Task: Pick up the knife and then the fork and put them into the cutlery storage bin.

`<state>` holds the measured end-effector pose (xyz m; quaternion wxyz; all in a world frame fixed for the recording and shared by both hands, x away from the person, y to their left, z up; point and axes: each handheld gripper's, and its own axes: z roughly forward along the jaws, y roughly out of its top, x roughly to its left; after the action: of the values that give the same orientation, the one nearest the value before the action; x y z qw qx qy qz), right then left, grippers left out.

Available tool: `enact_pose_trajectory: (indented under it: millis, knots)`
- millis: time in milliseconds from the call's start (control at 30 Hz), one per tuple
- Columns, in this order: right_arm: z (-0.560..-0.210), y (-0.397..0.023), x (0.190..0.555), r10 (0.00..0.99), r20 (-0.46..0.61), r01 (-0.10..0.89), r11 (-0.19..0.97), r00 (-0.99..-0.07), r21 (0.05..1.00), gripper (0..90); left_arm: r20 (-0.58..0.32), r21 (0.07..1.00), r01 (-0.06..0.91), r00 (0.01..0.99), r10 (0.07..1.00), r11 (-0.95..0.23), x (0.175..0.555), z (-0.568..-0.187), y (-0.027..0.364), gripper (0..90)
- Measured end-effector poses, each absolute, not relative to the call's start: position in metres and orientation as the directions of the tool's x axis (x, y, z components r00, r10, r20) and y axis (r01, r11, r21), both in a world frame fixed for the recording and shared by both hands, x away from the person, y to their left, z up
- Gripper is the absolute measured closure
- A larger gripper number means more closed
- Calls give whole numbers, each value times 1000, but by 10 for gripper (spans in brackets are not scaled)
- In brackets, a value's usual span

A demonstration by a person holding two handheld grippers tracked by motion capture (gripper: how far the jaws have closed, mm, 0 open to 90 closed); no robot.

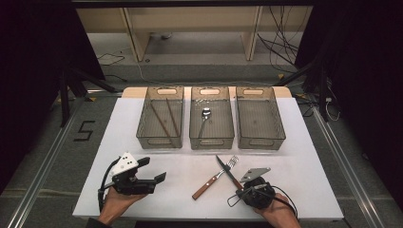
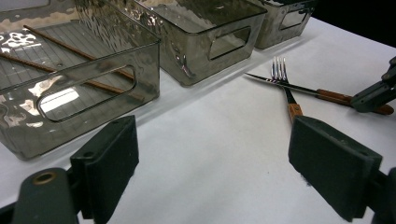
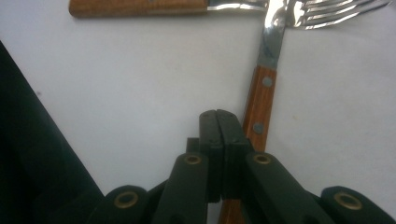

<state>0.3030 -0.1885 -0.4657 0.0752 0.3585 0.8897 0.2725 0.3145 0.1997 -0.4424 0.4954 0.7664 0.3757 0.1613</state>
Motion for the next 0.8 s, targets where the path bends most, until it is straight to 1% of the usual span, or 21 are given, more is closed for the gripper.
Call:
enact_pose_trajectory:
  millis: [67, 200, 267, 333, 433, 567, 800]
  knots:
    - [-459, -189, 304, 694, 68, 606, 572, -717, 553, 792, -124, 881, 415, 666, 736, -227, 314, -442, 200, 157]
    - [-448, -191, 310, 742, 61, 642, 532, -668, 552, 498, -125, 880, 417, 667, 735, -229, 315, -442, 200, 157]
    - [-444, -191, 314, 766, 50, 660, 517, -641, 545, 412, -123, 880, 415, 666, 736, -229, 315, -442, 200, 157]
    - [-443, -190, 318, 780, 40, 682, 519, -624, 515, 339, -121, 881, 414, 667, 735, -230, 315, -442, 200, 157]
    - [-445, -188, 323, 790, 29, 699, 524, -612, 486, 309, -123, 882, 413, 665, 737, -226, 314, -442, 201, 157]
    - [-450, -182, 326, 786, 22, 709, 545, -618, 447, 305, -123, 887, 407, 663, 739, -217, 314, -442, 202, 157]
    - [-454, -178, 333, 775, 27, 716, 570, -632, 403, 390, -126, 891, 403, 663, 738, -210, 314, -441, 202, 157]
